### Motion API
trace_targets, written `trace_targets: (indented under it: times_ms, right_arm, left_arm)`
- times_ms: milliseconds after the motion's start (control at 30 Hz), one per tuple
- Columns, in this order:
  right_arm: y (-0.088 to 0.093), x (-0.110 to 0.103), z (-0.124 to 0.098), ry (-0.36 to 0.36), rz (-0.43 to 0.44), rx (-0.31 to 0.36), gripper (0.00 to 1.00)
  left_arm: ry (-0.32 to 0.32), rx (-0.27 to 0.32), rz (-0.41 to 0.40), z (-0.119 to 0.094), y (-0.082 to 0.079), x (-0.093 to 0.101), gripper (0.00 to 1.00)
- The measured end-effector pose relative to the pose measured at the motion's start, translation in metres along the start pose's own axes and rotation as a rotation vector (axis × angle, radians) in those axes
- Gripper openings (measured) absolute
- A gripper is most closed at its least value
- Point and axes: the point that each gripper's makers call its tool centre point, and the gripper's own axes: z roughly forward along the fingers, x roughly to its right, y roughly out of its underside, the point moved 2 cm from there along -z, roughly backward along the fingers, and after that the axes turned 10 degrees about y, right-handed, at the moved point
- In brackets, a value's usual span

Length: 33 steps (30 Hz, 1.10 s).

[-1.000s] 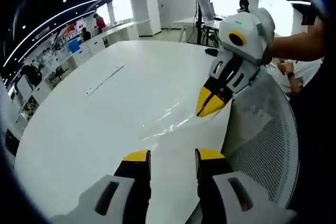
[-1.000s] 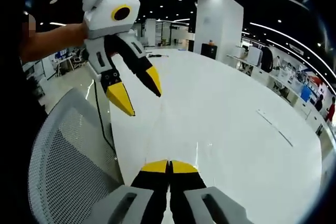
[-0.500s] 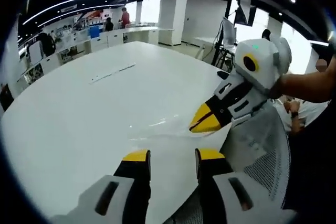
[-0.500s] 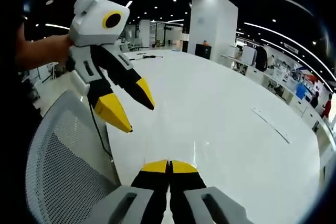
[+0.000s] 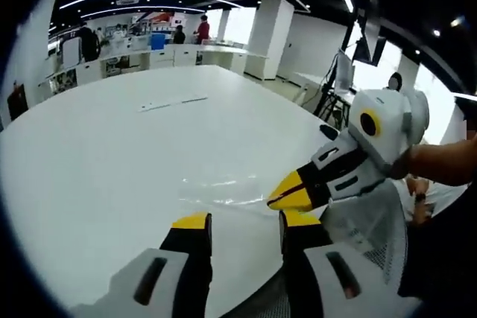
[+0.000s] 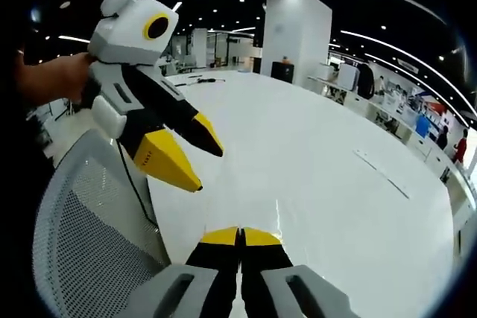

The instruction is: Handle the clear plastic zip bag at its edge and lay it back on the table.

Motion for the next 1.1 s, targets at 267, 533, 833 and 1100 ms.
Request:
trace_targets:
  times_ms: [267, 533, 833, 1100]
  right_arm:
    - [0.001, -0.004, 0.002, 0.004, 0.009, 0.000, 0.00]
    - [-0.003, -0.005, 0.002, 0.021, 0.026, 0.013, 0.00]
    - [-0.008, -0.009, 0.002, 0.020, 0.022, 0.034, 0.00]
    - [-0.014, -0.014, 0.002, 0.014, 0.016, 0.048, 0.00]
  left_arm:
    - [0.004, 0.028, -0.063, 0.000, 0.000, -0.003, 0.34]
    - [0.003, 0.013, -0.108, 0.004, 0.007, -0.006, 0.33]
    - [-0.017, 0.016, -0.151, 0.012, 0.015, -0.013, 0.29]
    - [-0.027, 0.017, -0.190, 0.016, 0.019, -0.015, 0.22]
